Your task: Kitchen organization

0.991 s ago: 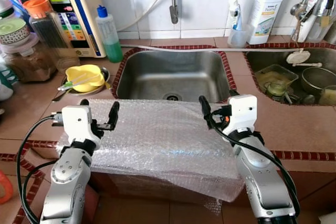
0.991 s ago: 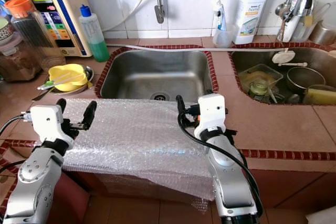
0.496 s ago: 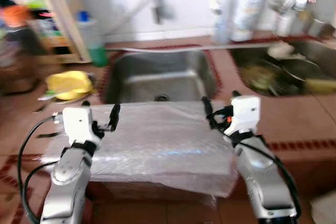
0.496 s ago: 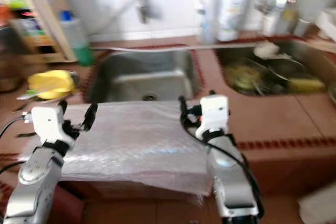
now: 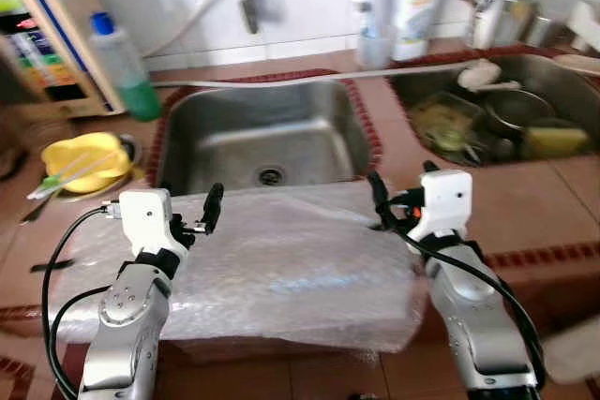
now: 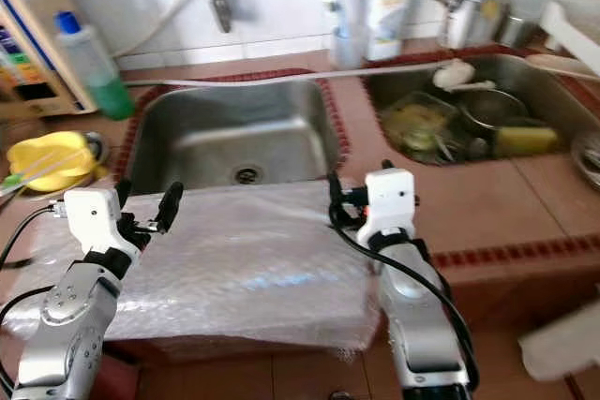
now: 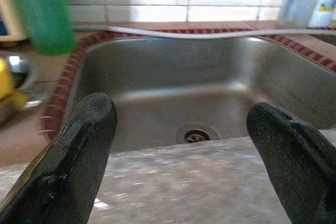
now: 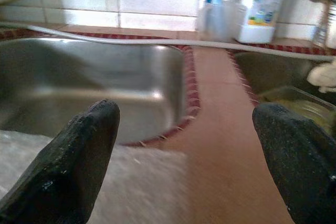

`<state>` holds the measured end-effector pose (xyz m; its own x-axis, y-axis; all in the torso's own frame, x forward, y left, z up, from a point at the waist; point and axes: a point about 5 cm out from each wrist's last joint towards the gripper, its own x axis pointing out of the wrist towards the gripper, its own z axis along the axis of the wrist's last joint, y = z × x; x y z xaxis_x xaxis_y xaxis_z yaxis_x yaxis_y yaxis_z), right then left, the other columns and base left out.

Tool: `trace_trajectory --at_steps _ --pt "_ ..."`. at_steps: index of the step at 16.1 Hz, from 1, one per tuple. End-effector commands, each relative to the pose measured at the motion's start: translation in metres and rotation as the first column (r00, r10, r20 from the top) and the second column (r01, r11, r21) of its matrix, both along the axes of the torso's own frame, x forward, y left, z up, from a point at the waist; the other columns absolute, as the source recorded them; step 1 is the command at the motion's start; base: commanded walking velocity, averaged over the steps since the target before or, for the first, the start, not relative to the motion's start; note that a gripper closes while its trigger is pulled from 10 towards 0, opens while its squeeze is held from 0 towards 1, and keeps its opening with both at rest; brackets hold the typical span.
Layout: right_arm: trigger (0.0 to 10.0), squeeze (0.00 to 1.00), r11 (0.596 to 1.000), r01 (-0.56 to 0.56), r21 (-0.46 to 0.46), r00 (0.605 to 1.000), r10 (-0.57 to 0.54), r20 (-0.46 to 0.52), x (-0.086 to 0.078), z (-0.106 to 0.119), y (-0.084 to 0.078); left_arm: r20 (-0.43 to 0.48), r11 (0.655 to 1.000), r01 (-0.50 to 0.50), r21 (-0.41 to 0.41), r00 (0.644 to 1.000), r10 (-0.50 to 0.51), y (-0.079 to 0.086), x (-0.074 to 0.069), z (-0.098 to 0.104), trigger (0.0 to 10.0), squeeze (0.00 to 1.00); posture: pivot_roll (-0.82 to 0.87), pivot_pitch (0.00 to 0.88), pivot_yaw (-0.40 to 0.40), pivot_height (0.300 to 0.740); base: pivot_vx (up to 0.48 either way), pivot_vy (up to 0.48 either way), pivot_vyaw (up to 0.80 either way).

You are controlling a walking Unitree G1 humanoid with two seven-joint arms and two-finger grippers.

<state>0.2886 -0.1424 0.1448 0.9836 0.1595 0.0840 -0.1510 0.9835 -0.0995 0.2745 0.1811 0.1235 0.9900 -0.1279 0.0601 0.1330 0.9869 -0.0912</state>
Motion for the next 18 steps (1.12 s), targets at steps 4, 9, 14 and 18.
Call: trace_trajectory --at_steps 4,9,14,18 --pt "10.0 0.00 1.000 -0.027 0.012 1.000 0.027 0.008 -0.0010 0.0029 0.0070 -0.009 1.000 -0.009 0.014 1.000 0.009 0.0038 -0.0027 0.0002 10.0 0.00 -0.19 0.082 0.098 0.740 0.000 0.000 0.00" --pt "10.0 0.00 1.000 -0.026 0.010 1.000 0.026 0.008 -0.0010 0.0029 0.0071 -0.012 1.000 -0.004 0.018 1.000 0.004 0.0031 -0.0030 -0.0004 10.0 0.00 -0.19 0.082 0.098 0.740 0.000 0.000 0.00" --pt "10.0 0.00 1.000 -0.022 0.007 1.000 0.022 0.009 -0.0009 0.0030 0.0058 -0.014 1.000 -0.003 0.019 1.000 0.003 0.0025 -0.0029 -0.0011 10.0 0.00 -0.19 0.084 0.097 0.740 0.000 0.000 0.00" --pt "10.0 0.00 1.000 -0.025 0.008 1.000 0.025 0.008 -0.0010 0.0029 0.0067 -0.018 1.000 -0.004 0.023 1.000 0.004 0.0025 -0.0034 -0.0020 10.0 0.00 -0.19 0.084 0.097 0.740 0.000 0.000 0.00"
